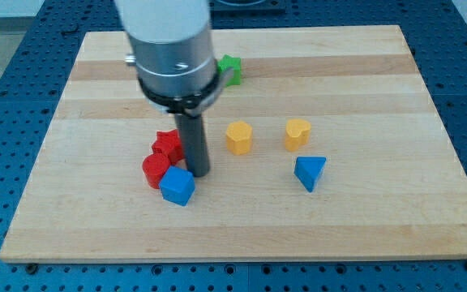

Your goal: Slide blue triangle to the blue cube

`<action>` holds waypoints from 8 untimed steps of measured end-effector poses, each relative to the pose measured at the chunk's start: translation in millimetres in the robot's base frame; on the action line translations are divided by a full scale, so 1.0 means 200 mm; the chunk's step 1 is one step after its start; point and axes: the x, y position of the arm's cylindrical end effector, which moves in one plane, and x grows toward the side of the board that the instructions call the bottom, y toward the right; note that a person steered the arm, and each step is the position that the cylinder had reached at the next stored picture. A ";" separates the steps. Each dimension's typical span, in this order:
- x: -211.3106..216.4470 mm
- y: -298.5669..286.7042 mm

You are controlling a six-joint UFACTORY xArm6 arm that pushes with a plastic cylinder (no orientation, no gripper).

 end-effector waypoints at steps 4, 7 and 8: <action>-0.09 0.56; -0.01 1.14; 0.02 1.05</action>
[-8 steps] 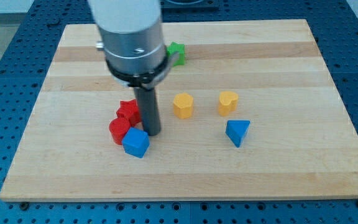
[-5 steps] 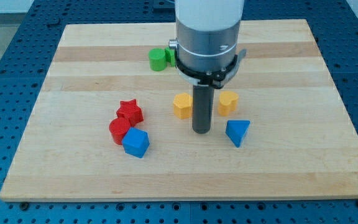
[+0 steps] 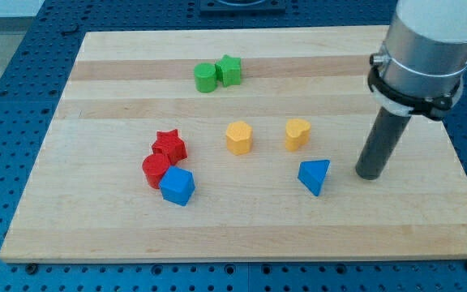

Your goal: Slide blue triangle to the blue cube

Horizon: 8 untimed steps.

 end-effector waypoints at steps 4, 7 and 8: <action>0.07 -0.50; 0.07 -1.10; 0.08 -1.27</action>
